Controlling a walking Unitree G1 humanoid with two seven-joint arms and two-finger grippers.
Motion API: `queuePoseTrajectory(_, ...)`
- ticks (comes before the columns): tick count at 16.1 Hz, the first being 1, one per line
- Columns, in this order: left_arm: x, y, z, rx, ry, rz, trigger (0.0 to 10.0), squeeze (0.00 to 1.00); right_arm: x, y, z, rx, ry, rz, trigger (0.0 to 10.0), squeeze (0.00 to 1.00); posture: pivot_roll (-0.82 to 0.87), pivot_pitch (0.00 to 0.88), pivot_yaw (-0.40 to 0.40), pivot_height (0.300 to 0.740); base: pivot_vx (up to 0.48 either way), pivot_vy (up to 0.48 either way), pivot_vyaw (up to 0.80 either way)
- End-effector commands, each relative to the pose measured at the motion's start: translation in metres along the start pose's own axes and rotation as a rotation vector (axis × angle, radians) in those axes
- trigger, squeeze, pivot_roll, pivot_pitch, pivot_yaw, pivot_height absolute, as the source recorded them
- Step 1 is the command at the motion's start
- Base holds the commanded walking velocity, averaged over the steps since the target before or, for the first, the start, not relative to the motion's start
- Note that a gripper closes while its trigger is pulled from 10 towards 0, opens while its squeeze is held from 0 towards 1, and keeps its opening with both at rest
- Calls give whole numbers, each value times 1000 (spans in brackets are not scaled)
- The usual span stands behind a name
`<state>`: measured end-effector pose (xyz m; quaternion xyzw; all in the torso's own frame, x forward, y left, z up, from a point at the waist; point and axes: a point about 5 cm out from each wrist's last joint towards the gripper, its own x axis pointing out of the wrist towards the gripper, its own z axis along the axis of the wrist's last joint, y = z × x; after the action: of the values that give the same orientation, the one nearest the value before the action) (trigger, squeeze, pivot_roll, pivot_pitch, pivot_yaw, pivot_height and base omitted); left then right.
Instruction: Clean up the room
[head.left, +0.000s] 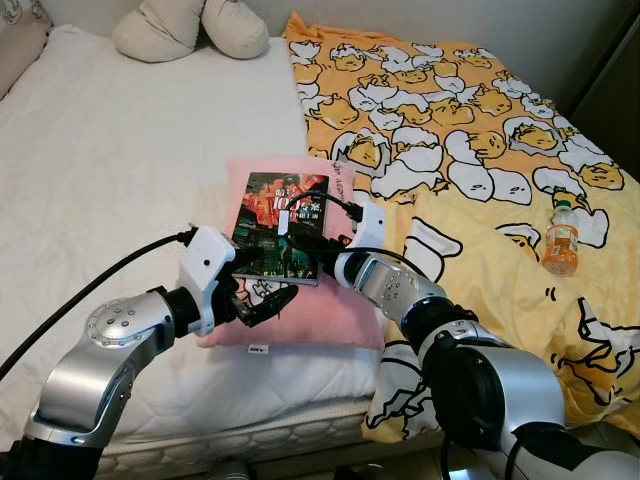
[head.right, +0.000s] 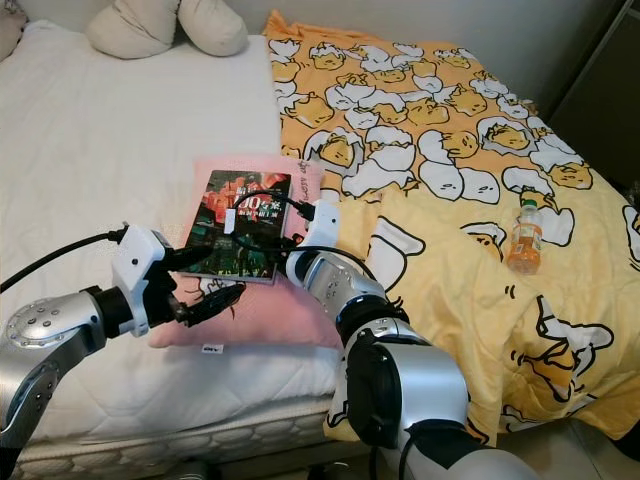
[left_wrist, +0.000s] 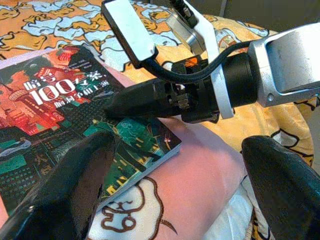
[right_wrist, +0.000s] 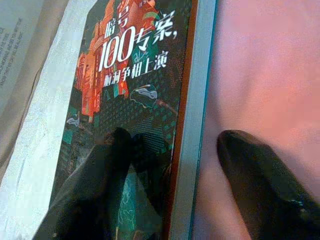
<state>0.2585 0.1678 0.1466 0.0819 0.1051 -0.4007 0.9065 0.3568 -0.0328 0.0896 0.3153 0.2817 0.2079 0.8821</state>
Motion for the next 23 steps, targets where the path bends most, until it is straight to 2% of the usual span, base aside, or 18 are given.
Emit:
queuePoseTrajectory(1, 3, -1, 4, 22, -5, -7, 10000, 0, -1, -5, -10, 9, 28, -13, 0, 0, 121, 34, -105, 732, 0, 0, 0)
queuePoseTrajectory(15, 5, 0, 3, 21, -3, -5, 10000, 0, -2, -11, -10, 17, 0, -28, 0, 0, 120, 34, -105, 732, 0, 0, 0)
queuePoseTrajectory(17, 4, -1, 4, 22, -4, -4, 10000, 0, -3, -10, 1, -4, -41, -24, 0, 0, 121, 40, -99, 732, 0, 0, 0)
queuePoseTrajectory(18, 4, 0, 4, 20, -4, -1, 10000, 0, -4, -5, 17, -55, -89, 7, 0, 0, 121, 40, -99, 732, 0, 0, 0)
queuePoseTrajectory(22, 4, 4, 2, 19, -6, 30, 10000, 0, -8, 2, 48, -123, -184, 56, 0, 0, 112, 37, -95, 732, 0, 0, 0)
queuePoseTrajectory(23, 4, 4, 2, 20, -6, 33, 10000, 0, -9, 3, 50, -129, -190, 61, 0, 0, 112, 37, -95, 732, 0, 0, 0)
